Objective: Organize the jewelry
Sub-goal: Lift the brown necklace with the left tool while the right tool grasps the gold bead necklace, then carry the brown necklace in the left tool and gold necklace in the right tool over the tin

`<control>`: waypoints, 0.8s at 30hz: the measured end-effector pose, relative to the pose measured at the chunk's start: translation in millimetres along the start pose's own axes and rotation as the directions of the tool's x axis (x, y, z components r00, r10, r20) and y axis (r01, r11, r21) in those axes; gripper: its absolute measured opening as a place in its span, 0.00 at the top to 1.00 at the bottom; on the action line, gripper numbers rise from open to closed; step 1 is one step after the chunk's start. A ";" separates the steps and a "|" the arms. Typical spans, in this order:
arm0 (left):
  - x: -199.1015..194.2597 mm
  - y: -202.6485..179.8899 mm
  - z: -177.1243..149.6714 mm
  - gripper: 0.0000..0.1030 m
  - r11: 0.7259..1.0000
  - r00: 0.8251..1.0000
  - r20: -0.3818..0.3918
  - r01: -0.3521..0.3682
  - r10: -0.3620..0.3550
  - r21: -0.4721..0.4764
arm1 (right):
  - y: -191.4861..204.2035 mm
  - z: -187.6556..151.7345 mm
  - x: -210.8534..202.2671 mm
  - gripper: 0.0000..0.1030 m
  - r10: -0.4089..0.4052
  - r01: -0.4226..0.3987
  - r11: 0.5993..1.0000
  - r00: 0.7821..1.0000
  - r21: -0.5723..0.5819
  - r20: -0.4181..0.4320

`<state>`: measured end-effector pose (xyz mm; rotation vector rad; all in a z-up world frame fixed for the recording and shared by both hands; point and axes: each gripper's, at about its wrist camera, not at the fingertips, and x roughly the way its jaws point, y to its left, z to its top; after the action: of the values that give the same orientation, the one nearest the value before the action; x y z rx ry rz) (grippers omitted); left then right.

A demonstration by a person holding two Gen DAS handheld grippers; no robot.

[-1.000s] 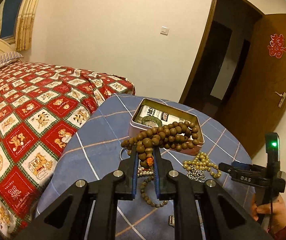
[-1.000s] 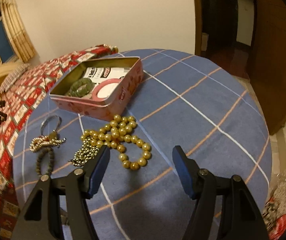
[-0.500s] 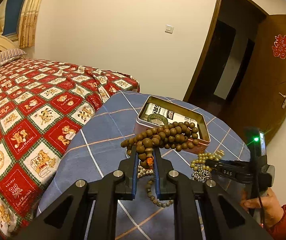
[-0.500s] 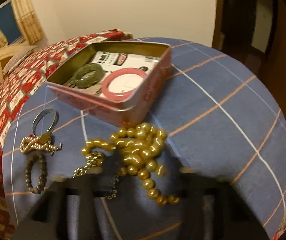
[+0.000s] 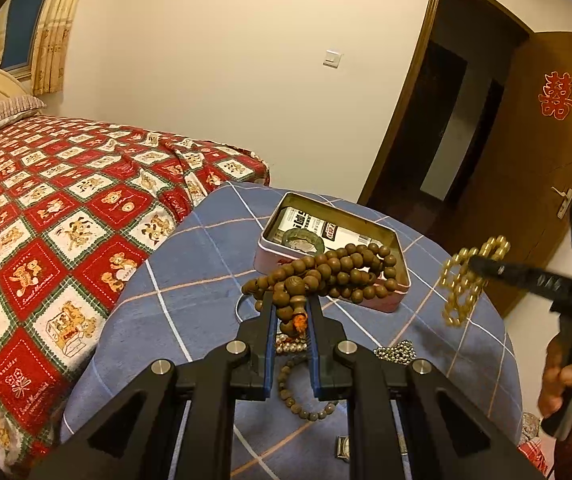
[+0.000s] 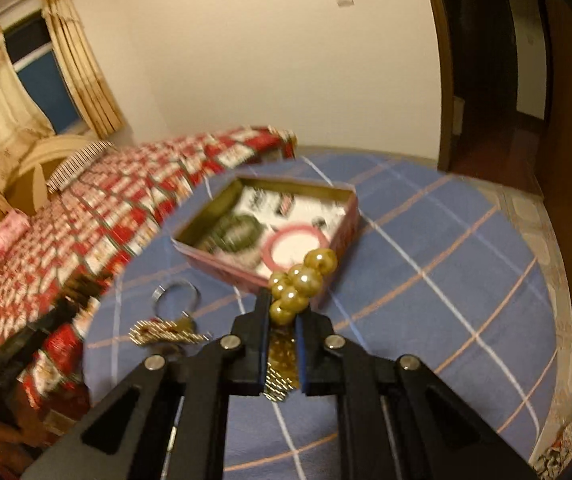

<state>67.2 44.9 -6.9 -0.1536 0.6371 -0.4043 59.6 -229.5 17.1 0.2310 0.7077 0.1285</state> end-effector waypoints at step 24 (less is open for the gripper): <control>87.3 -32.4 65.3 0.88 0.998 1.000 0.012 -0.006 0.005 0.062 | 26.4 68.3 62.1 0.87 0.047 -0.045 0.998 0.998 -0.043 0.051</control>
<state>160.1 -19.5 5.8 -0.0951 0.6126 -0.4170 150.3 -203.3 35.0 0.2099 0.6471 0.1805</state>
